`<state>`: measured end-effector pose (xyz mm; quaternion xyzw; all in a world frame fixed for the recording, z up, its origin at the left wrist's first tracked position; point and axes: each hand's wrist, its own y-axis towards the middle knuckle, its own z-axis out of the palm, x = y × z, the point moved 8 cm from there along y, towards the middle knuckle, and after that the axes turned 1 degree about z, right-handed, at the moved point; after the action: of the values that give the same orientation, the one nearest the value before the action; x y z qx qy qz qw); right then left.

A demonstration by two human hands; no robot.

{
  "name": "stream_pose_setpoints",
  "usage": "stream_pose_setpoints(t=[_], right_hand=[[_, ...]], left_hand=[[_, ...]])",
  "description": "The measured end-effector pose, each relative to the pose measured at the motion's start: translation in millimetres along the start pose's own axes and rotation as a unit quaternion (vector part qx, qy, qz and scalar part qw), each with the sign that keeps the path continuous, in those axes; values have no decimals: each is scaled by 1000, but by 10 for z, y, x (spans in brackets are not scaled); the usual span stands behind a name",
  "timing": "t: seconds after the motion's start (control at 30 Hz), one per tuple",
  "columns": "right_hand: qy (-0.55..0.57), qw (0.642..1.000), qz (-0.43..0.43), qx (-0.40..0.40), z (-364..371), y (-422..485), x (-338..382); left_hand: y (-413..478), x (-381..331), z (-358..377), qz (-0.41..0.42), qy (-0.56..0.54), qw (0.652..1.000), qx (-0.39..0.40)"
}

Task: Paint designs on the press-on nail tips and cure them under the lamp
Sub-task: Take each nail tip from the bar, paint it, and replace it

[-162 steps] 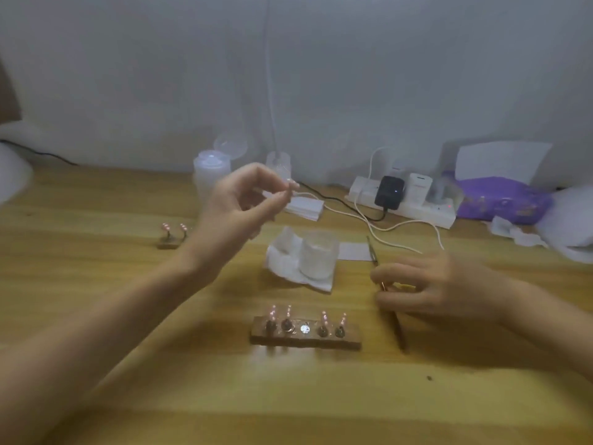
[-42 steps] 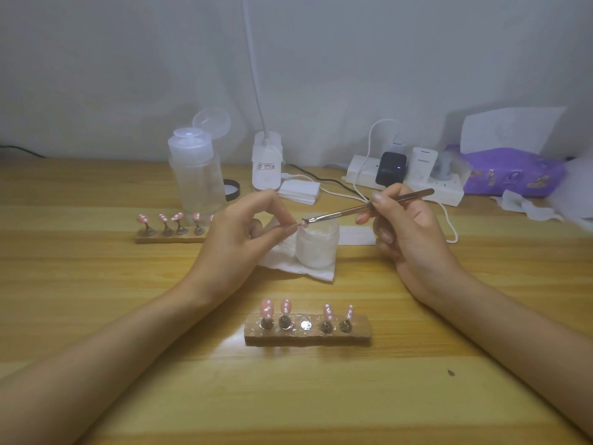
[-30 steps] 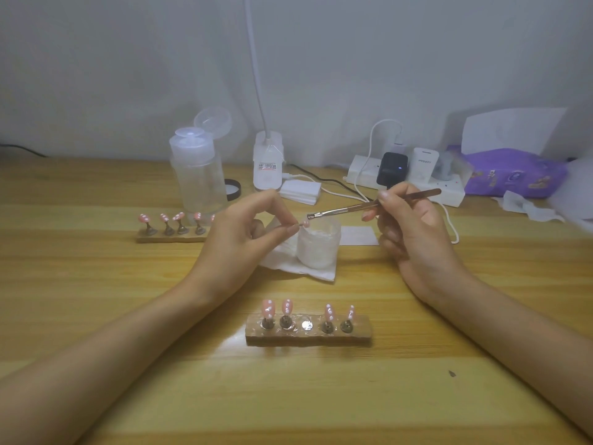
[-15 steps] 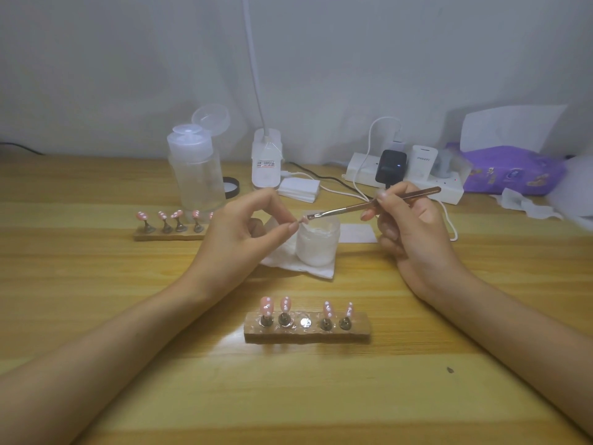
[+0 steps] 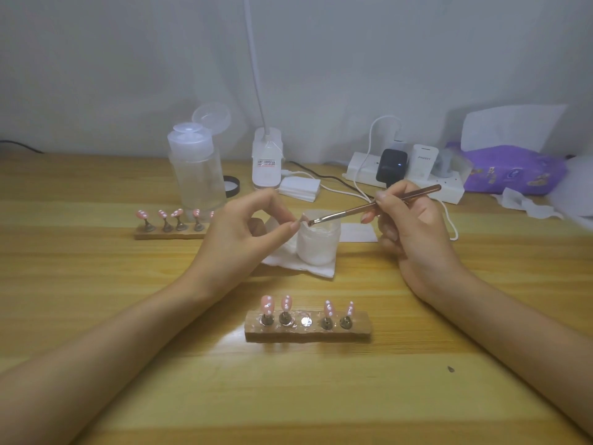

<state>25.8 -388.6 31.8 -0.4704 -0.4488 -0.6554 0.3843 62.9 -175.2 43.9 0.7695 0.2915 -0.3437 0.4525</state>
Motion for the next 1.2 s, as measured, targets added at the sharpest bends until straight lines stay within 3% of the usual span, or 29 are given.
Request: stream_pose_setpoints(t=[0.2,0.5,0.77,1.2], right_hand=[[5,999,-29,18,41,-13,60],[3,1000,-1,-9,-2,-20,31],[43,997,-10,-58,-104,-40,76],[26,994,-33,-98,-267,-51,195]], left_hand=[[0,-5,10,3,9,1000,5],[1,37,0,-15,13,1000,-2],[-19,-36,-113,-9,-67,996,-53],[-3,2,-62,-11,-12,999,-29]])
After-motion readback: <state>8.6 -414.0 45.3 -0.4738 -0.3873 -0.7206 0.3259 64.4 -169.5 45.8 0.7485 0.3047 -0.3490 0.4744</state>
